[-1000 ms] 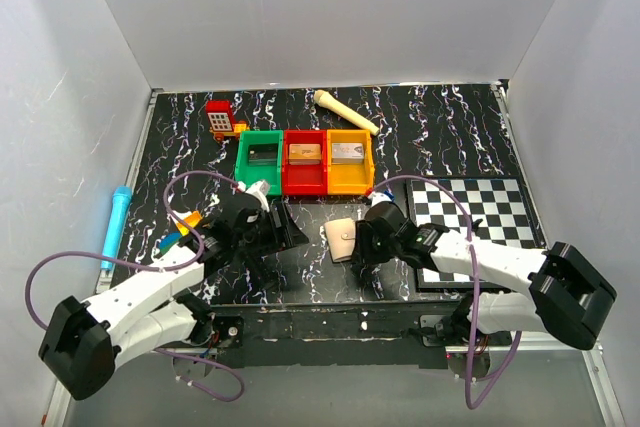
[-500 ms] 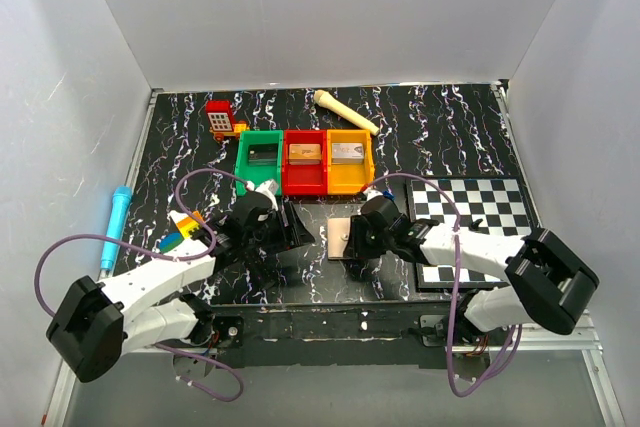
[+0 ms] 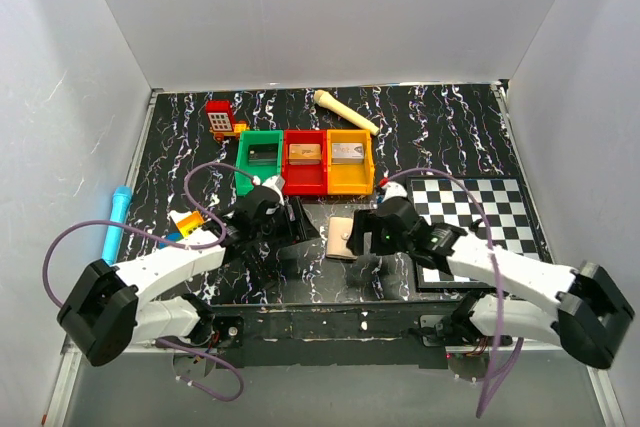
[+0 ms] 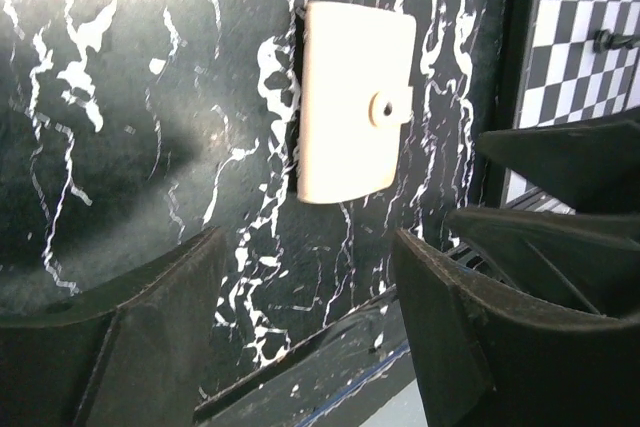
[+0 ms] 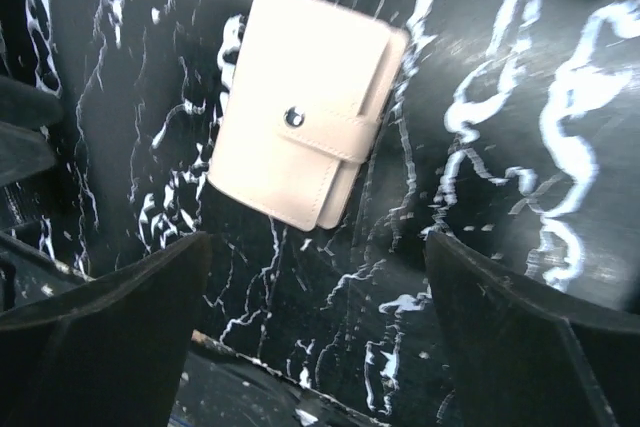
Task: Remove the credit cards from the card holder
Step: Place the card holder at the center of the board, then open the card holder at the center of the board.
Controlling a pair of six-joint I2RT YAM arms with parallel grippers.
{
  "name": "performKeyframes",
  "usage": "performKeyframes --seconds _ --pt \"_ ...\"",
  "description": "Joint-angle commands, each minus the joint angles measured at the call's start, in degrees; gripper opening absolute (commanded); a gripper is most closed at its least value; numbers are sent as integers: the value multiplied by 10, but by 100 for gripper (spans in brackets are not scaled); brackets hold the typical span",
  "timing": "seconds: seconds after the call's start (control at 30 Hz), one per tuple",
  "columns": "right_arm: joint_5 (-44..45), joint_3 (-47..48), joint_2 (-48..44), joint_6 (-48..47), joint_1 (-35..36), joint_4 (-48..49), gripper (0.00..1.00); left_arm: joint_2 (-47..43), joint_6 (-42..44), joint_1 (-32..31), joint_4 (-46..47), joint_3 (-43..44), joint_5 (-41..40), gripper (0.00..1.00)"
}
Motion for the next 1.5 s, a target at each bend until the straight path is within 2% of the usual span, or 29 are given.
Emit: performKeyframes --seconds 0.0,0.07,0.13,0.3,0.43,0.63,0.9,1.17,1.47 --pt "133 -6 -87 5 -12 -45 98 19 32 -4 52 35 -9 68" --pt "43 -39 -113 -1 -55 9 98 26 38 -4 87 30 -4 67" --pt "-51 -58 -116 8 -109 36 93 40 48 -3 106 33 5 65" --pt "-156 -62 -63 12 -137 82 80 107 61 -4 103 68 46 36" --pt "-206 -75 -26 37 -135 148 72 142 53 -3 113 68 51 26" --pt "-239 -84 18 55 -137 197 58 172 51 -6 140 63 61 18" --pt "-261 -89 71 69 -138 233 51 203 37 -11 179 51 73 17" --pt "-258 -88 91 71 -137 236 49 234 34 -19 169 52 57 11" --pt "-244 -91 93 71 -137 235 49 251 32 -22 162 51 49 10"
